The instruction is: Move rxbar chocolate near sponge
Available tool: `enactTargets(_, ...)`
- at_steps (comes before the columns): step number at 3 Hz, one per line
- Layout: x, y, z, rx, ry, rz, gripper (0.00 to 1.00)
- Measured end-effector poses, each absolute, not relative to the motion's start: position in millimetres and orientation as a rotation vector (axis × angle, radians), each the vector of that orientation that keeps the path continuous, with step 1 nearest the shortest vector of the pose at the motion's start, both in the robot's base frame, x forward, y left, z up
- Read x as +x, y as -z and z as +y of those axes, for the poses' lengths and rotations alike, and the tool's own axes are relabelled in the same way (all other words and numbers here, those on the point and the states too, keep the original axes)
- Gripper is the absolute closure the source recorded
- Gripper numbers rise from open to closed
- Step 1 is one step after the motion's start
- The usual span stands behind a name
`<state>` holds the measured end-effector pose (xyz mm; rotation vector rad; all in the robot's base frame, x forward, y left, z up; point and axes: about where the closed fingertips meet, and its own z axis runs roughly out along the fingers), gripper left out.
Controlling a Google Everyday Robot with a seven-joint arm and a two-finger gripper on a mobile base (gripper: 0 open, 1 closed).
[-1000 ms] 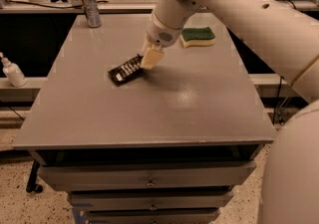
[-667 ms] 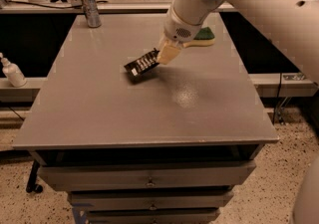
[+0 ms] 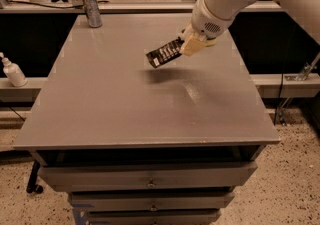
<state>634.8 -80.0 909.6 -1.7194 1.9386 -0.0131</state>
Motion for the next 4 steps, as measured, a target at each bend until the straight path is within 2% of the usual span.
enactTargets(1, 655.5, -913.2, -111.6, -1.664, 0.097, 1.980, 1.00)
enactTargets(3, 701.3, -916.2, -212.4, -1.505, 0.275, 2.117, 1.00)
enactTargets(4, 711.0, -900.6, -237.9, -1.491, 0.310, 2.169, 1.00)
